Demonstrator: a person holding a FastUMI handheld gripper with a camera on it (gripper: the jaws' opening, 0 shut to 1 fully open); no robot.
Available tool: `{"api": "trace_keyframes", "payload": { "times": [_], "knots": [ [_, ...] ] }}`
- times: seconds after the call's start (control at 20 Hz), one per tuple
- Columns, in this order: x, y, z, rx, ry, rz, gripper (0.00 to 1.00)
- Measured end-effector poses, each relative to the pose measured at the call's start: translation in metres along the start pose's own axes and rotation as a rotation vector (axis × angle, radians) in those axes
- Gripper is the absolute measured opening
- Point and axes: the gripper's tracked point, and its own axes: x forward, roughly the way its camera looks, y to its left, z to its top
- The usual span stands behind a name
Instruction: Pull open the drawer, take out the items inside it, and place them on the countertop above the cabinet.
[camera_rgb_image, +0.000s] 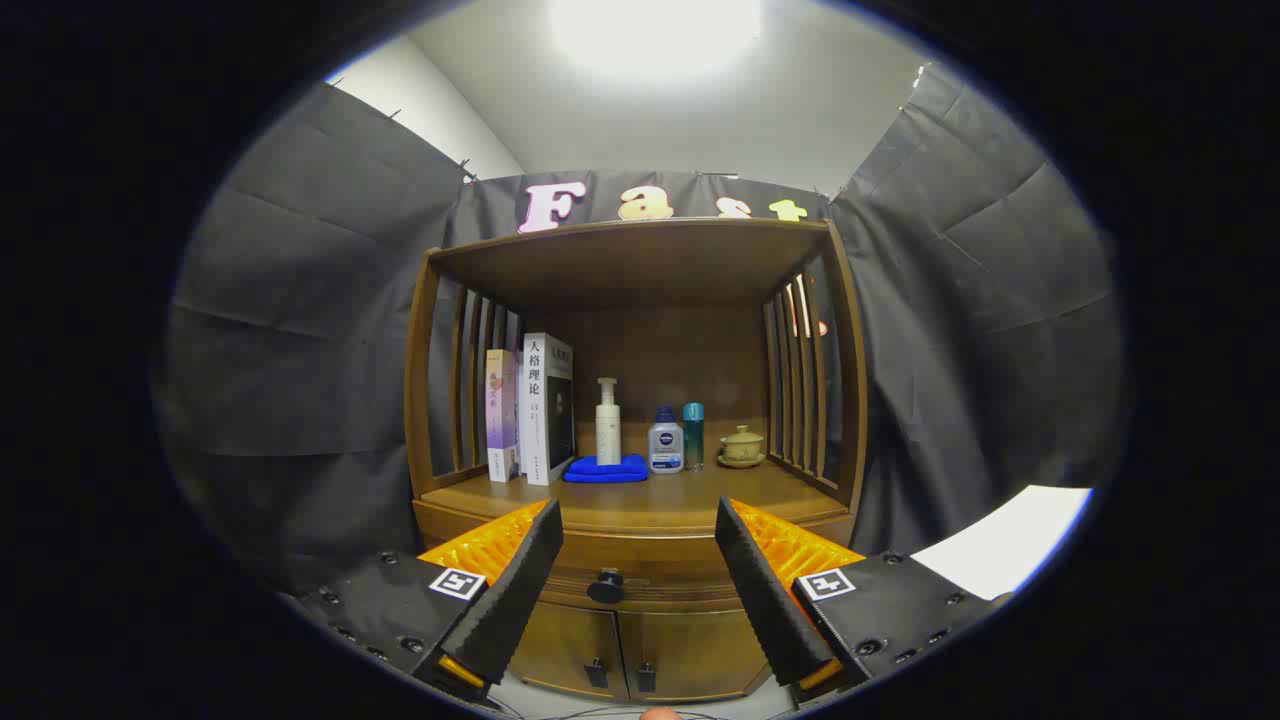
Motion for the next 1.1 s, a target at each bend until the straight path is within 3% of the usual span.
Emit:
{"api": "trace_keyframes", "payload": {
  "times": [0.75, 1.1],
  "knots": [
    [0.008, 0.007, -0.002, 0.003, -0.013, 0.020, 0.97],
    [0.045, 0.021, -0.016, 0.012, -0.026, 0.055, 0.97]
  ]
}}
